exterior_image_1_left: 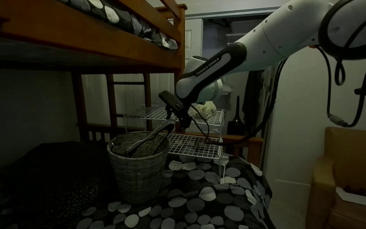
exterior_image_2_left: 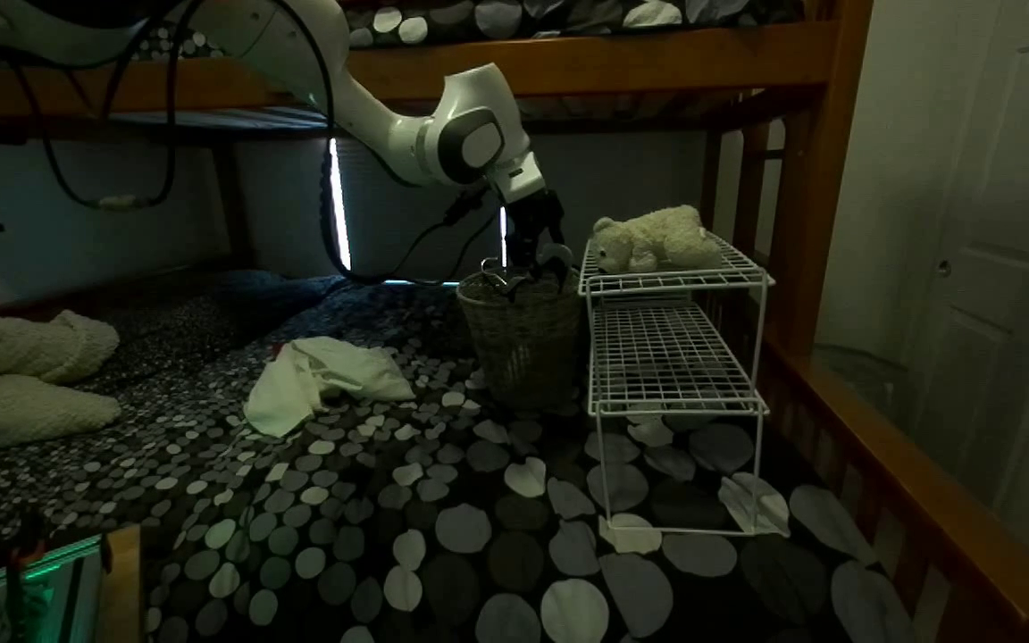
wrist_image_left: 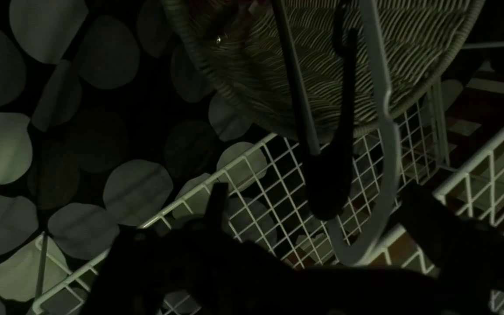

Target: Place the clothes hangers on top of the rack

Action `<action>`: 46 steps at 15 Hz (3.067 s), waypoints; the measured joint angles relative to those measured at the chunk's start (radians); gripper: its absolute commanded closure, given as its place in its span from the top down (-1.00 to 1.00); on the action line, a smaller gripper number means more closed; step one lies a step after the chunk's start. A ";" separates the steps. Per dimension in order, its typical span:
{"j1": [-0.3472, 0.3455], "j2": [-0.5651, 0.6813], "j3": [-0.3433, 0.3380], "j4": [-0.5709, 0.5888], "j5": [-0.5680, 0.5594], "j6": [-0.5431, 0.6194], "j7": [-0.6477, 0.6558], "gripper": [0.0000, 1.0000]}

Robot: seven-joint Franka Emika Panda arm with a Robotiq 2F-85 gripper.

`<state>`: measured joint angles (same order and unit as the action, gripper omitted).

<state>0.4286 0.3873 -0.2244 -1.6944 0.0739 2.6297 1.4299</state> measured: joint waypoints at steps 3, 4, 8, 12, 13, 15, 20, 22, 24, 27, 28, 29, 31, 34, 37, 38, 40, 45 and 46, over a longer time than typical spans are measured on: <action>-0.015 0.010 0.045 0.056 -0.063 -0.006 0.066 1.00; -0.028 0.013 0.070 0.072 -0.061 -0.013 0.066 1.00; -0.092 0.051 0.144 0.141 -0.050 -0.081 0.067 1.00; -0.146 0.109 0.171 0.193 -0.029 -0.127 0.071 0.48; -0.158 0.127 0.177 0.207 -0.018 -0.133 0.071 0.31; -0.177 0.164 0.189 0.235 0.005 -0.146 0.071 -0.03; -0.201 0.205 0.217 0.302 0.054 -0.182 0.065 -0.78; -0.209 0.201 0.238 0.315 0.077 -0.199 0.048 -0.98; -0.218 0.191 0.261 0.319 0.102 -0.216 0.017 -1.00; -0.234 0.171 0.284 0.319 0.133 -0.251 -0.033 -0.93; -0.238 0.166 0.286 0.319 0.140 -0.264 -0.044 -0.93; -0.243 0.161 0.289 0.317 0.149 -0.272 -0.057 -0.93; -0.256 0.145 0.299 0.305 0.182 -0.273 -0.094 -0.93; -0.280 0.088 0.316 0.261 0.249 -0.239 -0.166 -0.93; -0.300 -0.007 0.323 0.163 0.329 -0.147 -0.214 -0.93; -0.306 -0.046 0.327 0.120 0.363 -0.115 -0.235 -0.93; -0.318 -0.127 0.342 0.027 0.439 -0.061 -0.300 -0.94; -0.323 -0.347 0.378 -0.222 0.654 0.117 -0.551 -0.96; -0.321 -0.390 0.383 -0.273 0.695 0.163 -0.587 -0.95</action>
<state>0.1076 -0.0032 0.1584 -1.9677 0.7694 2.7928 0.8426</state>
